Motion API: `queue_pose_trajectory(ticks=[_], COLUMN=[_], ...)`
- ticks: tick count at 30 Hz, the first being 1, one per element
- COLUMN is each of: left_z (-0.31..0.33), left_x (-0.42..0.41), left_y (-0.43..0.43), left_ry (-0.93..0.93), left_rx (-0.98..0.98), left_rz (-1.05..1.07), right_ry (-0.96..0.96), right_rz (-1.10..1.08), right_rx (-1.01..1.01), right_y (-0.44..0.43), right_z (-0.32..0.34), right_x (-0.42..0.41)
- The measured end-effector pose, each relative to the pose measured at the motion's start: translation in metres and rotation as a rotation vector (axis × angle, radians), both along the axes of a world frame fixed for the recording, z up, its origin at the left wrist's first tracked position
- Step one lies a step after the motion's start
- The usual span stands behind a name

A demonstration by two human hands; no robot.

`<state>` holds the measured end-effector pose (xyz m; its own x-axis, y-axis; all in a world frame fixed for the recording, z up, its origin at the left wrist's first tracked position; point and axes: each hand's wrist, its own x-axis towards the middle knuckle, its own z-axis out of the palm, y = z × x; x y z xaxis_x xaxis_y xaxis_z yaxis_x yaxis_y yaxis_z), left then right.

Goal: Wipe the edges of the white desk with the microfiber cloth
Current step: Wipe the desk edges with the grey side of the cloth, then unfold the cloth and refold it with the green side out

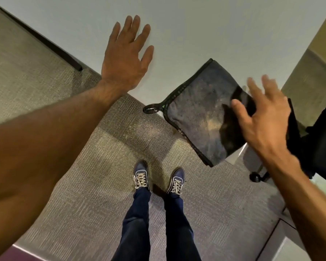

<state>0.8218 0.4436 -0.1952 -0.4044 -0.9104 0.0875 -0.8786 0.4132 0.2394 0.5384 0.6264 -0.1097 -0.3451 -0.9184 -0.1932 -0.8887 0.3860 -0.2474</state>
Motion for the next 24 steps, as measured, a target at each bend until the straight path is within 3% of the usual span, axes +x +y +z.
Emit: queue_pose_trajectory(ticks=[5,11,14,18,20,22,24], left_z=[-0.001,0.027,0.054,0.08,0.083,0.079,0.072], left_x=[0.001,-0.013,-0.03,-0.046,-0.051,-0.055,-0.055], left_y=[0.003,0.015,0.063,0.161,0.196,0.216,0.224], left_ry=[0.021,-0.203,0.031,0.493,0.608,0.645,0.84], left_rx=[0.028,0.106,0.221,0.486,0.63,0.825,1.106], left_rz=[-0.023,-0.009,0.163,0.488,0.621,0.755,0.835], right_ry=[-0.179,-0.115,-0.039,-0.1,-0.091,-0.119,-0.164], right_rz=[-0.171,-0.174,-0.191,-0.163,-0.152,-0.176,-0.243], right_rx=[0.146,0.15,0.123,0.175,0.181,0.171,0.151], right_y=[-0.01,-0.016,-0.009,0.009,0.02,0.029,0.036], right_z=[0.003,-0.001,0.002,0.015,0.022,0.029,0.036], right_x=[-0.021,-0.02,-0.018,-0.011,-0.007,-0.003,0.001])
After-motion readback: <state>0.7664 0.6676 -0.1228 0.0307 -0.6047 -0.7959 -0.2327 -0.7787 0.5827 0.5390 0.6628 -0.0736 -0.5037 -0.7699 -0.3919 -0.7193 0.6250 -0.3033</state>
